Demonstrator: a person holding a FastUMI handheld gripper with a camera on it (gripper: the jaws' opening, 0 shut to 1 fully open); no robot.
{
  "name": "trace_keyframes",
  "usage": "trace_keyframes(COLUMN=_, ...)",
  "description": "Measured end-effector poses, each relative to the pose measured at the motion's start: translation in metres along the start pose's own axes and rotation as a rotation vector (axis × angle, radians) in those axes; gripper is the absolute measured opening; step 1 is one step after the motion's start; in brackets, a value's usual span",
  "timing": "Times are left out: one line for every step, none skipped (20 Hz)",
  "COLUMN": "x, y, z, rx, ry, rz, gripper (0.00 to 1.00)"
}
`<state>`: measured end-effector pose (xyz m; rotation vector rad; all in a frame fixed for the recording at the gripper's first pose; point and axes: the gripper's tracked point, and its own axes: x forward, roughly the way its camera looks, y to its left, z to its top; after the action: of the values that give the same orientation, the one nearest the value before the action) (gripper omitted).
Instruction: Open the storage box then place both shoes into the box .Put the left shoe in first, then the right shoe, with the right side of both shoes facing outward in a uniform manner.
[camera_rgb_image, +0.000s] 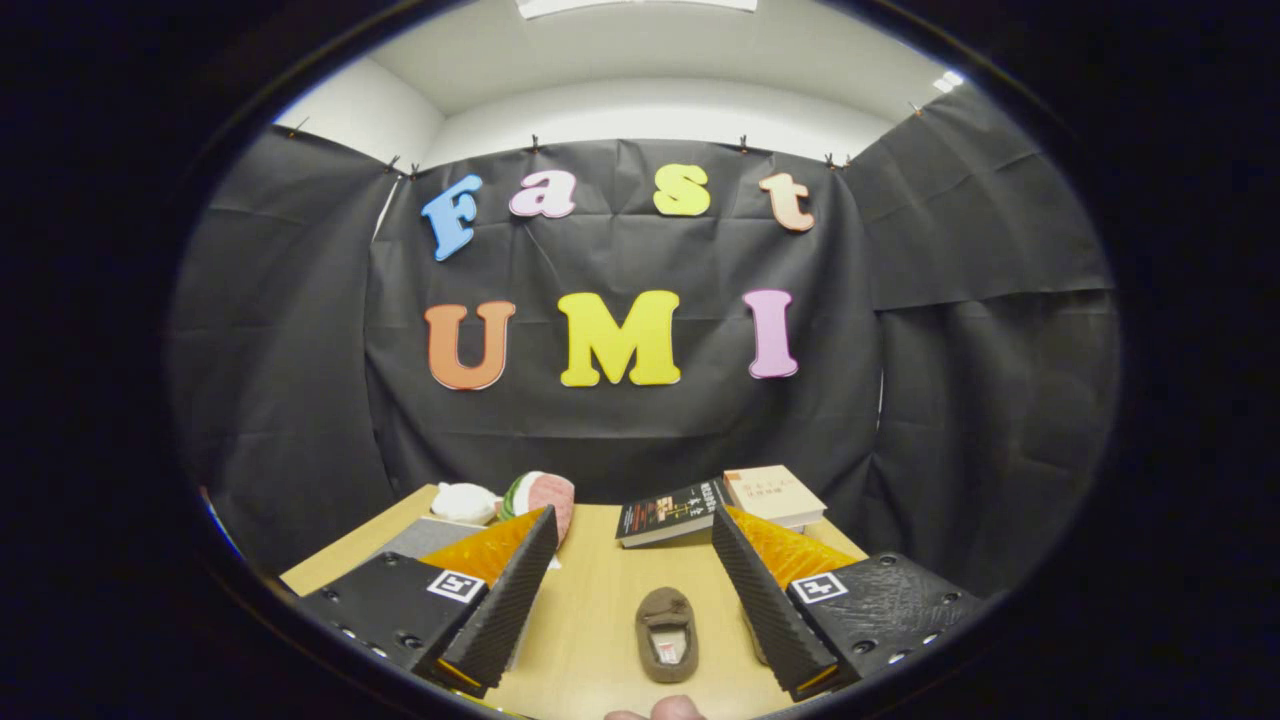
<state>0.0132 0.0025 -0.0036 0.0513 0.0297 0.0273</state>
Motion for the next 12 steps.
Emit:
trace_keyframes(x=0.002, y=0.001, z=-0.003, rx=0.010, ry=0.008, rz=0.012, gripper=0.95)
trace_keyframes(x=0.003, y=0.002, z=-0.004, rx=0.021, ry=0.016, rz=0.024, gripper=0.95)
trace_keyframes(x=0.005, y=0.002, z=-0.005, rx=0.031, ry=0.023, rz=0.032, gripper=0.95)
trace_keyframes(x=0.007, y=0.003, z=-0.008, rx=0.036, ry=0.033, rz=0.039, gripper=0.96)
trace_keyframes(x=0.008, y=0.004, z=-0.010, rx=0.039, ry=0.041, rz=0.046, gripper=0.95)
trace_keyframes(x=0.010, y=0.005, z=-0.011, rx=0.038, ry=0.049, rz=0.053, gripper=0.95)
trace_keyframes(x=0.011, y=0.005, z=-0.012, rx=0.040, ry=0.052, rz=0.057, gripper=0.95)
trace_keyframes(x=0.013, y=0.006, z=-0.013, rx=0.043, ry=0.059, rz=0.063, gripper=0.94)
trace_keyframes(x=0.016, y=0.008, z=-0.016, rx=0.052, ry=0.069, rz=0.075, gripper=0.95)
trace_keyframes(x=0.020, y=0.012, z=-0.020, rx=0.070, ry=0.086, rz=0.095, gripper=0.95)
trace_keyframes(x=0.024, y=0.017, z=-0.027, rx=0.097, ry=0.114, rz=0.126, gripper=0.95)
trace_keyframes(x=0.027, y=0.022, z=-0.035, rx=0.129, ry=0.148, rz=0.154, gripper=0.95)
